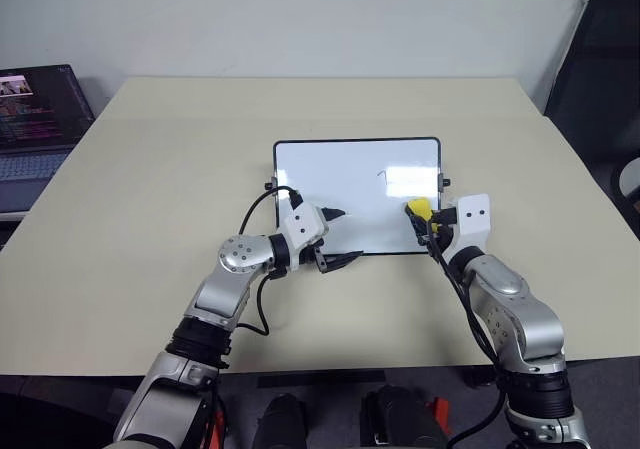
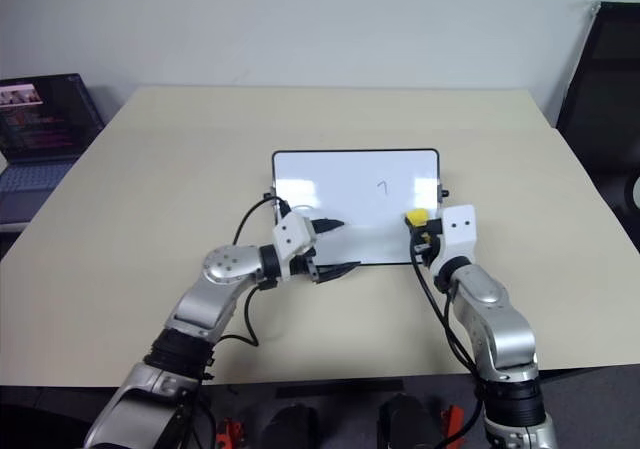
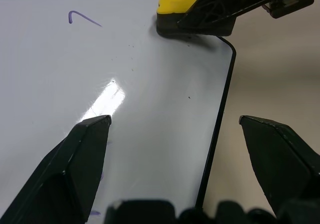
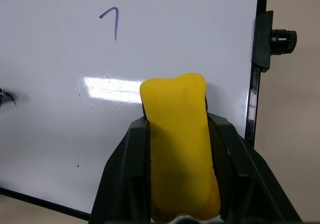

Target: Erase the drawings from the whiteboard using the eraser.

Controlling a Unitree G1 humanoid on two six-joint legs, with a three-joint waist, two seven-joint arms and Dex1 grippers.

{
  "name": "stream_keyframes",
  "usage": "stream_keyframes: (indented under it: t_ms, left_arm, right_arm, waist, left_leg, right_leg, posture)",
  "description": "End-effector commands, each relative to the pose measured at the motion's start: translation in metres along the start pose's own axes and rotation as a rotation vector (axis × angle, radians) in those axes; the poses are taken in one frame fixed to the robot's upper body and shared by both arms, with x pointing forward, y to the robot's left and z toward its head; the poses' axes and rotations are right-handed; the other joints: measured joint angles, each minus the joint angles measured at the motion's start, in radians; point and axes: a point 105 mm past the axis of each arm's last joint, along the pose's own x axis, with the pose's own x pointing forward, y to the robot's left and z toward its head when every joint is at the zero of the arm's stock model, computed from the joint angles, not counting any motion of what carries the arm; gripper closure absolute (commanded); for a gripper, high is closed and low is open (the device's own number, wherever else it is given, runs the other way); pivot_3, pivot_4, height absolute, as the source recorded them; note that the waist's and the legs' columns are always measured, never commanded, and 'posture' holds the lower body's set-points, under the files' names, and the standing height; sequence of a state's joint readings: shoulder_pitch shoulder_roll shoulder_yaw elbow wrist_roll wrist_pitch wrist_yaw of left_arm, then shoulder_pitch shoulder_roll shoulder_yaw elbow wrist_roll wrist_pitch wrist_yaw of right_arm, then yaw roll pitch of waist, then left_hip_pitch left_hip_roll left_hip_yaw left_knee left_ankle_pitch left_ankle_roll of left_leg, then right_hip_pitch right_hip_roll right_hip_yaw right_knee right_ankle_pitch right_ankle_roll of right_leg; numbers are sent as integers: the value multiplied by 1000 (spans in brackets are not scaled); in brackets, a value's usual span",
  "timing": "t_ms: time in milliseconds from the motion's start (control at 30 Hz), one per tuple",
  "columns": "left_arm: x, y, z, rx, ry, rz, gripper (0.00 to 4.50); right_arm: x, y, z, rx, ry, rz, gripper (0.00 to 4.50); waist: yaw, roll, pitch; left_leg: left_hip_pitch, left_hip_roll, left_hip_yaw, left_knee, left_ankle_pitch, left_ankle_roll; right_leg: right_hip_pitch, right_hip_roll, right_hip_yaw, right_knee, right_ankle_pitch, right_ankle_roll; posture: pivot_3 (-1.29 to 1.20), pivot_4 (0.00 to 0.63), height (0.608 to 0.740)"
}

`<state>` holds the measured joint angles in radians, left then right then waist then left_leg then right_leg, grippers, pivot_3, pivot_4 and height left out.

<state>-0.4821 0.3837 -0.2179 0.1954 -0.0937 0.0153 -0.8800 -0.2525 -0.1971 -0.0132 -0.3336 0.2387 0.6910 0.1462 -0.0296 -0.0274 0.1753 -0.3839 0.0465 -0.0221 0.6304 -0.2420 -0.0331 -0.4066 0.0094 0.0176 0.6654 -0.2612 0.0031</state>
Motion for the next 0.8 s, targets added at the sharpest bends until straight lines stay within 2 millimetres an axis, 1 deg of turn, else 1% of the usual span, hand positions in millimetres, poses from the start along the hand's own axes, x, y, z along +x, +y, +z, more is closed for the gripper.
stream_keyframes:
  t_ms: [33,133,200,267,433,600,733,800]
  left_arm:
    - [-2,2,12,39,-37,13,0]
    - [-2,0,12,34,-34,8,0]
    - [-2,-1,12,24,-41,4,0]
    - [-1,-4,14,2,-58,-6,0]
    - [0,-9,15,-5,-65,-22,0]
    - [1,-5,16,2,-62,-17,0]
    - [1,-4,16,7,-62,-15,0]
    - [1,-3,17,10,-62,-15,0]
  right_arm:
    - [-4,-8,-2,-11,20,-38,3335]
    - [-10,-11,-5,6,41,-55,3335]
    - [-20,-16,-14,47,87,-80,3335]
    - [-28,-18,-19,54,122,-89,3335]
    - [-37,-23,-19,39,155,-94,3335]
    - [-33,-23,-9,17,118,-90,3335]
    - [-27,-19,11,22,15,-71,3335]
    - [-21,-12,25,2,-47,-35,3335]
  waist:
    - [0,0,0]
    - [0,0,0]
    - [1,0,0]
    - [1,0,0]
    - [0,0,0]
    - [0,0,0]
    - [0,0,0]
    - [-1,0,0]
  left_leg:
    - [0,0,0,0,0,0]
    - [0,0,0,0,0,0]
    - [0,0,0,0,0,0]
    - [0,0,0,0,0,0]
    - [0,0,0,1,0,0]
    - [0,0,0,0,0,0]
    - [0,0,0,0,0,0]
    - [0,0,0,0,0,0]
  right_leg:
    - [0,0,0,0,0,0]
    - [0,0,0,0,0,0]
    - [0,0,0,0,0,0]
    - [0,0,0,0,0,0]
    - [0,-1,0,0,1,1]
    - [0,0,0,0,1,1]
    - [0,0,0,-1,1,1]
    - [0,0,0,-1,1,1]
  posture:
    - [0,150,740]
    - [0,150,740]
    - [0,150,740]
    - [0,150,740]
    - [0,150,740]
    - [0,150,740]
    - [0,150,740]
    - [0,150,740]
